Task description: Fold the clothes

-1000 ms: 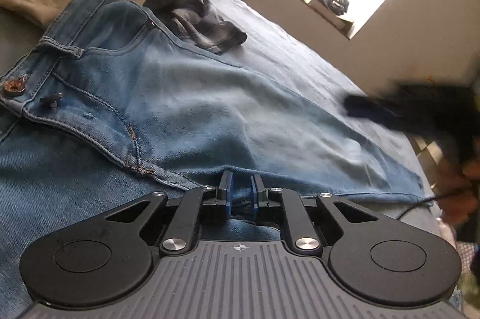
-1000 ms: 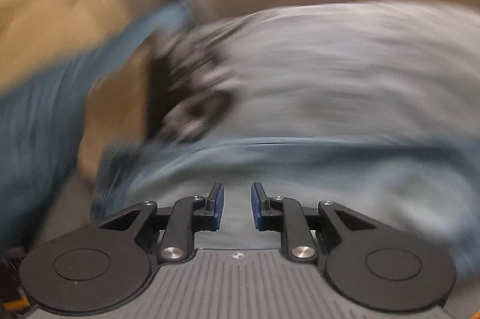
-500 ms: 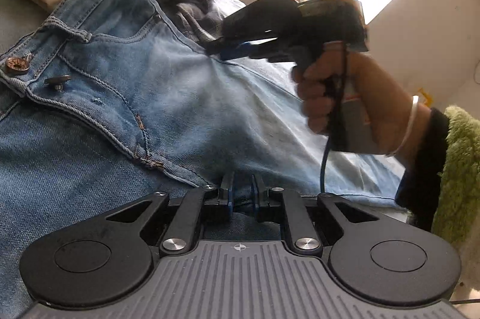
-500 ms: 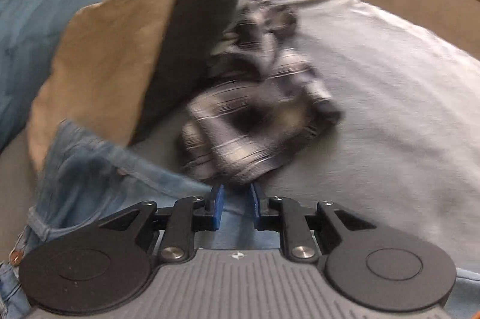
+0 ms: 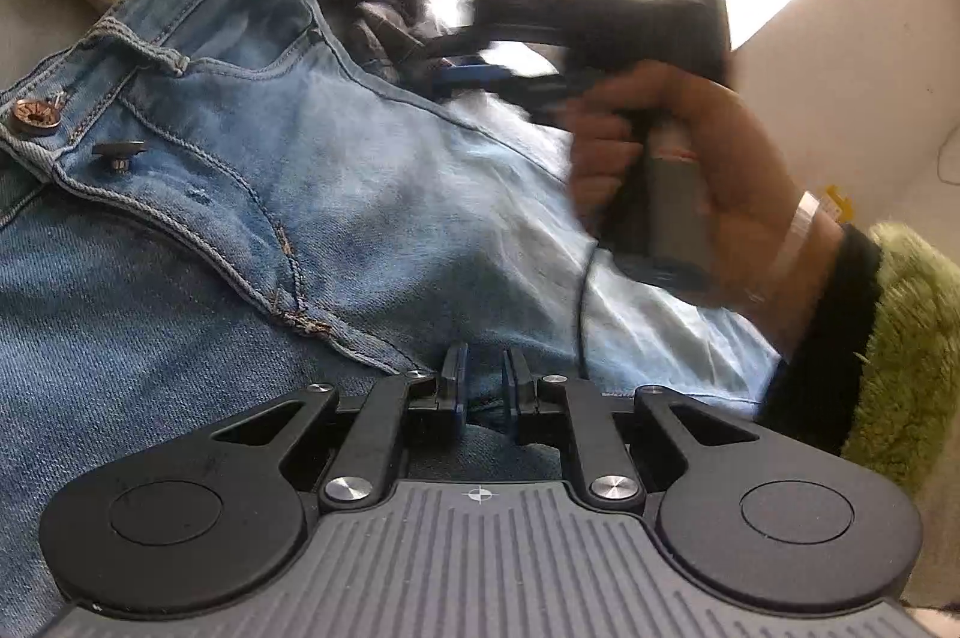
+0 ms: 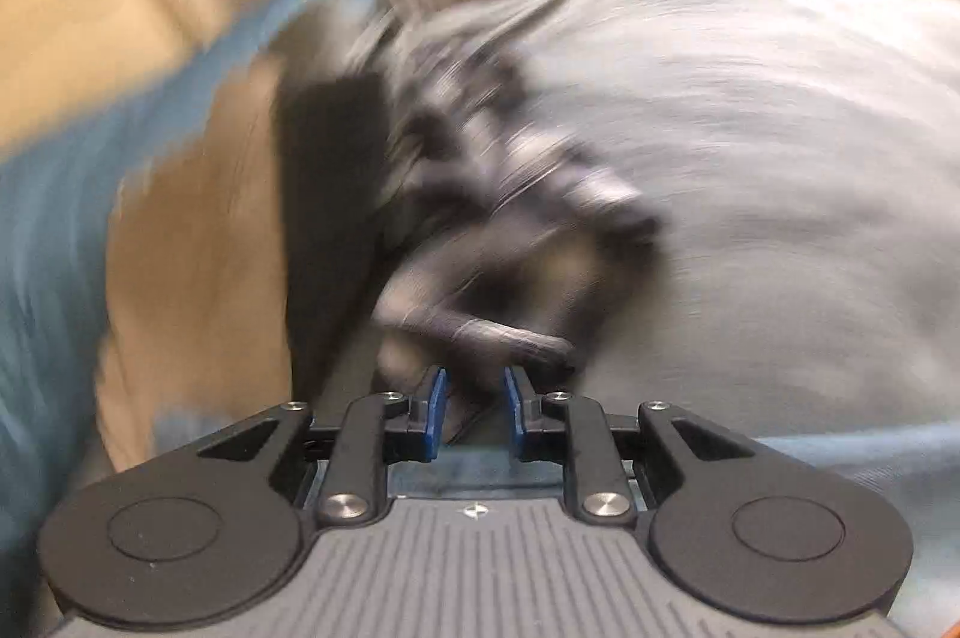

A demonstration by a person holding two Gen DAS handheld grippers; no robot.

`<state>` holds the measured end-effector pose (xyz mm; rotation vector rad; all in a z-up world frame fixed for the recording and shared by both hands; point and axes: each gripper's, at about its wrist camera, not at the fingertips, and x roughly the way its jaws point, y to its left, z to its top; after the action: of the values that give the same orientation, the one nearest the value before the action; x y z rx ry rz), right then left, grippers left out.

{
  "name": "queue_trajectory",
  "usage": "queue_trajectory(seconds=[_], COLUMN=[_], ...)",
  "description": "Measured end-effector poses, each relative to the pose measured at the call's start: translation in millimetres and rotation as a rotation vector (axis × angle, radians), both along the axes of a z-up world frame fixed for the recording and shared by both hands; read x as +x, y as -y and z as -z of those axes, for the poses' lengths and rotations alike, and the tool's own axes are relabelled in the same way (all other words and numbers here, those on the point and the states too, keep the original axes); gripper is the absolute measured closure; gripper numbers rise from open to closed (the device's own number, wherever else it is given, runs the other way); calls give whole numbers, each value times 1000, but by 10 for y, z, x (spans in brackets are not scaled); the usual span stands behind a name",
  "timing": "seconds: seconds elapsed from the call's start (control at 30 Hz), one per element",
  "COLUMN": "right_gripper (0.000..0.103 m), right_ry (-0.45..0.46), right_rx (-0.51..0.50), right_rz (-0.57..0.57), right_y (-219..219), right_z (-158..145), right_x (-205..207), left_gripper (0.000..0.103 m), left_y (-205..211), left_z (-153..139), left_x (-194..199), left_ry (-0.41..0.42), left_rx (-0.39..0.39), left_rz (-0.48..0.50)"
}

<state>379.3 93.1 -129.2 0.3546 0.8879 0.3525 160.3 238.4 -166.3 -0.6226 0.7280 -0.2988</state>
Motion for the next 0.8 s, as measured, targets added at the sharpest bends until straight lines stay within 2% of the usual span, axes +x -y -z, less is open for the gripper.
queue_trajectory(seconds=[0.07, 0.17, 0.3, 0.4, 0.5, 0.53, 0.6, 0.63, 0.67, 0.73, 0.8], right_gripper=[80, 72, 66, 63, 63, 67, 81, 78, 77, 76, 76], right_ry=[20, 58, 58, -42, -175, -217, -187, -173, -171, -161, -139], right_rx=[61, 146, 208, 204, 267, 285, 285, 284, 233, 103, 29], right_rz=[71, 171, 357, 495, 659, 722, 841, 902, 995, 1096, 1055], right_y=[294, 961, 2060, 2875, 3651, 3919, 4401, 4641, 4817, 5061, 5121], right_z=[-135, -368, -479, -319, 41, 156, 213, 239, 195, 42, -145], right_x=[-128, -444, -857, -1025, -1226, -1311, -1556, -1679, -1805, -2008, -2132], left_gripper=[90, 90, 90, 90, 90, 90, 89, 89, 89, 89, 87], left_y=[7, 21, 30, 43, 57, 58, 49, 46, 50, 74, 110], left_z=[-4, -10, -26, -36, -44, -46, -54, -58, -68, -104, -163], left_x=[-1, -25, -52, -19, -4, -1, 4, 8, 17, 35, 31], left_ry=[1, 4, -2, -11, -13, -14, -19, -23, -28, -36, -40], left_rx=[3, 12, 20, 37, 52, 56, 57, 58, 64, 85, 116], left_rz=[0, 1, -4, -10, -15, -15, -18, -19, -20, -23, -27])
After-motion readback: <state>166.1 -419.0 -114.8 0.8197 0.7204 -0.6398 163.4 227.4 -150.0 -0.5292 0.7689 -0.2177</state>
